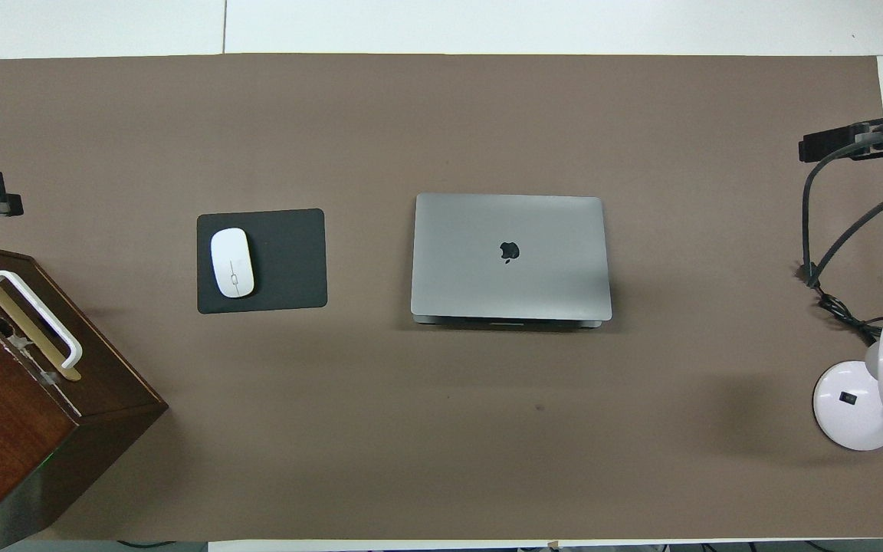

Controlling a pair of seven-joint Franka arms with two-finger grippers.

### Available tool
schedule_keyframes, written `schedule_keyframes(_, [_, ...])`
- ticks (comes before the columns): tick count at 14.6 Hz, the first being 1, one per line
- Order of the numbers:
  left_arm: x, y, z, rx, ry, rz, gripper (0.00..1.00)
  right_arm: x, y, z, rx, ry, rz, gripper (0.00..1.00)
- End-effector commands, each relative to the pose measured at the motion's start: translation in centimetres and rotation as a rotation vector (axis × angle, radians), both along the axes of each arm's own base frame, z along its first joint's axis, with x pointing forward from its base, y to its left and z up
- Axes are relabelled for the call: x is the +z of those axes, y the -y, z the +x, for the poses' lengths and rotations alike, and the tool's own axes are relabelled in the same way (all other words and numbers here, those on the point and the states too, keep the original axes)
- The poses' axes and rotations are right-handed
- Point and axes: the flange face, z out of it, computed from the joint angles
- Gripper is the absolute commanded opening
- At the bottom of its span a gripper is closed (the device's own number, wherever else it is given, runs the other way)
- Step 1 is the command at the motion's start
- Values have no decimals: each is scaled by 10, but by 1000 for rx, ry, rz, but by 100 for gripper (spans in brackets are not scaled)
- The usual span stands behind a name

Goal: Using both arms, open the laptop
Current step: 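Move the left gripper and the right gripper toward the laptop's near edge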

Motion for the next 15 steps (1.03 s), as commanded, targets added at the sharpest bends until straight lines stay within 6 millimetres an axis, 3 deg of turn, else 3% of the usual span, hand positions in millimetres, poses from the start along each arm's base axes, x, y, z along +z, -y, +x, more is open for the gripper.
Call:
schedule_keyframes(1, [-3, 0, 6, 26, 50, -70, 0, -5, -5, 0, 17, -8, 45, 100])
schedule_keyframes(5, [-9, 7, 10, 9, 96, -70, 0, -28, -21, 6, -6, -14, 136, 100])
schedule_keyframes(7, [-29, 11, 4, 8, 129, -76, 0, -46, -29, 11, -21, 21, 178, 100])
schedule_keyframes(10, [-63, 34, -19, -27, 206, -79, 0, -77, -45, 24, -101, 21, 289, 100])
schedule_keyframes(13, [-103, 57, -38, -74, 279, -77, 0, -115, -84, 25, -176, 67, 396, 100])
schedule_keyframes(15, [-130, 70, -53, -114, 312, -72, 0, -142, -111, 14, -265, 86, 497, 100])
